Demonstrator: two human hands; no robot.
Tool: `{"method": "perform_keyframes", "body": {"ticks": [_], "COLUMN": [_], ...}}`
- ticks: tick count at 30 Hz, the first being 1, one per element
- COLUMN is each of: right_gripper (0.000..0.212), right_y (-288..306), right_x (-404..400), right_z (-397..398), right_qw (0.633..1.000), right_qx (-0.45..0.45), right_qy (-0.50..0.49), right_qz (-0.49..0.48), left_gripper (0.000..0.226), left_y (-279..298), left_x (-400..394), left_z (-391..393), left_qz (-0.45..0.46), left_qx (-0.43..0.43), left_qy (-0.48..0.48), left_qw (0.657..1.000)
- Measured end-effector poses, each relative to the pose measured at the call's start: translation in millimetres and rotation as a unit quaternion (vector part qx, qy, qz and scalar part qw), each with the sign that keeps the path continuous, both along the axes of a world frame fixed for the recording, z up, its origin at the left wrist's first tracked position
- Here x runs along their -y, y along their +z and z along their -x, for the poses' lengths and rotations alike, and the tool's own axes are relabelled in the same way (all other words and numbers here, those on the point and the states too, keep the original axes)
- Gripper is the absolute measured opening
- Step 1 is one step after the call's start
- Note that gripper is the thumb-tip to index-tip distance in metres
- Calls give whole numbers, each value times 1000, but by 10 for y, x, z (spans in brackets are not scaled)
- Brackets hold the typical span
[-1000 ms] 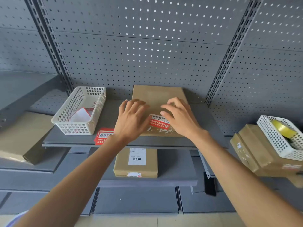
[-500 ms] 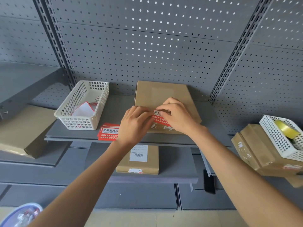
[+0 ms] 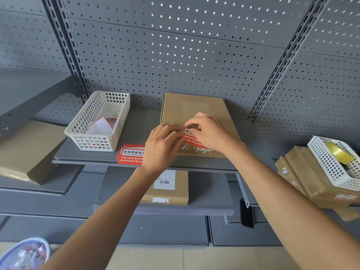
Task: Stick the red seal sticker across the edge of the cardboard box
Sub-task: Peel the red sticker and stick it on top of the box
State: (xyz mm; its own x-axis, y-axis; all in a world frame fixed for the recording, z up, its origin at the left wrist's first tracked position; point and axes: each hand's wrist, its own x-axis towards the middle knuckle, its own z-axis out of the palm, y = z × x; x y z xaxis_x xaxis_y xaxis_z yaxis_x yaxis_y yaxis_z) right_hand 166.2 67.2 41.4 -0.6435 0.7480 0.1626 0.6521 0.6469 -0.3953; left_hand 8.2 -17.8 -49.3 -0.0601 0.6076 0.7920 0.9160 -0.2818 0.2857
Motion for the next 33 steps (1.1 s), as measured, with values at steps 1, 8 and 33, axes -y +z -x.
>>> {"method": "perform_keyframes", "body": {"ticks": [1, 8, 33], "right_gripper": [22, 12, 15], "right_y": [3, -16, -42], "right_x": [-6, -48, -102], "right_z": [9, 49, 135], "right_qw": [1000, 1000, 1000], "right_qx": [-2, -24, -8], "right_qy": [-2, -11, -14], "right_qz": [3, 17, 20], "left_gripper": [20, 21, 17], "left_y": [-3, -14, 283], "left_x": [-1, -11, -25], "left_z": [4, 3, -90], "left_qz": [0, 4, 116], "left_qx": [0, 2, 139], "left_qy": [-1, -3, 25], "left_qw": [1000, 1000, 983]}}
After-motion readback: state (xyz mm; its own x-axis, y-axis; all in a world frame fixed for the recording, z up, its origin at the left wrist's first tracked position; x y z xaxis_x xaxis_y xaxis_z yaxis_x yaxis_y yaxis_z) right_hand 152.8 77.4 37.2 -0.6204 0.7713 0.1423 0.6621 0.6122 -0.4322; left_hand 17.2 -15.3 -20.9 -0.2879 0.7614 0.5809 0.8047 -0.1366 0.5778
